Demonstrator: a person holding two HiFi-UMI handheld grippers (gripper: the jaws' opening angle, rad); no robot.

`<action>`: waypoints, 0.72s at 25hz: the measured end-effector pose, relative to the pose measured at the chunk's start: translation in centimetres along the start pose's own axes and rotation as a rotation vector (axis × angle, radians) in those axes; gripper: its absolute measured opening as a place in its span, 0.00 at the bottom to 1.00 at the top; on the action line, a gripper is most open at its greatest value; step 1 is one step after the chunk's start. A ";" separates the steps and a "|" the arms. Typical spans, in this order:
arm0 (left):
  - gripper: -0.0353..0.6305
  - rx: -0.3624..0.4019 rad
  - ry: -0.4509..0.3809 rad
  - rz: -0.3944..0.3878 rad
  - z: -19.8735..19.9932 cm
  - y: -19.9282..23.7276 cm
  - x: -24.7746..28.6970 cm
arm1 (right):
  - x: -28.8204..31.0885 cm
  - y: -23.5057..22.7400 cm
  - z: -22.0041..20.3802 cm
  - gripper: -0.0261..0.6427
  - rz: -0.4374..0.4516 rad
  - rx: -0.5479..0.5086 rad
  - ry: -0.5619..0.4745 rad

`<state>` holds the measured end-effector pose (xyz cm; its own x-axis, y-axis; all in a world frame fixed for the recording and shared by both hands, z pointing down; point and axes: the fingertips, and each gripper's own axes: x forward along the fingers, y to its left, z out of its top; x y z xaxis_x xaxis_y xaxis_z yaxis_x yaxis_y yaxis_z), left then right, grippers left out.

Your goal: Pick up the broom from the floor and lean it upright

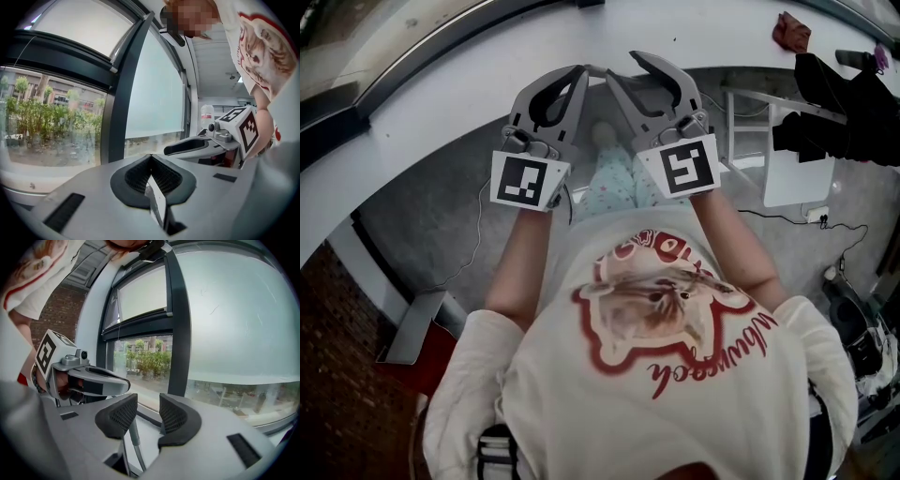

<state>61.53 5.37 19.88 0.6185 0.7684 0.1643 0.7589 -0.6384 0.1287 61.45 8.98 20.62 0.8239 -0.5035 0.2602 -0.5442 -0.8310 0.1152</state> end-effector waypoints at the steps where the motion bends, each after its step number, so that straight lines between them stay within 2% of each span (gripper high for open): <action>1: 0.09 0.006 -0.009 -0.002 0.4 -0.3 0.0 | -0.1 0.1 0.4 0.28 0.007 -0.005 -0.008; 3: 0.09 0.015 -0.029 -0.002 1.3 -0.9 0.0 | -0.5 0.5 1.2 0.26 0.023 -0.022 -0.020; 4: 0.08 0.017 -0.039 0.001 1.8 -1.1 0.0 | -0.7 0.7 1.6 0.20 0.027 -0.023 -0.030; 5: 0.09 0.017 -0.049 0.004 2.3 -1.5 -0.2 | -1.0 0.8 2.1 0.10 0.031 -0.016 -0.042; 10: 0.09 -0.012 -0.083 0.019 3.7 -4.8 -1.2 | -3.3 1.8 3.9 0.08 0.107 -0.037 -0.082; 14: 0.09 -0.049 -0.036 0.076 2.5 -9.1 -2.6 | -7.8 2.3 4.8 0.08 0.163 -0.053 -0.113; 18: 0.09 -0.041 -0.089 0.148 3.9 -13.9 -3.6 | -13.5 2.3 5.6 0.08 0.230 -0.089 -0.142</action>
<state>49.53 11.64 13.65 0.7401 0.6654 0.0977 0.6500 -0.7450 0.1500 49.98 12.52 12.04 0.6874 -0.7099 0.1534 -0.7262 -0.6700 0.1539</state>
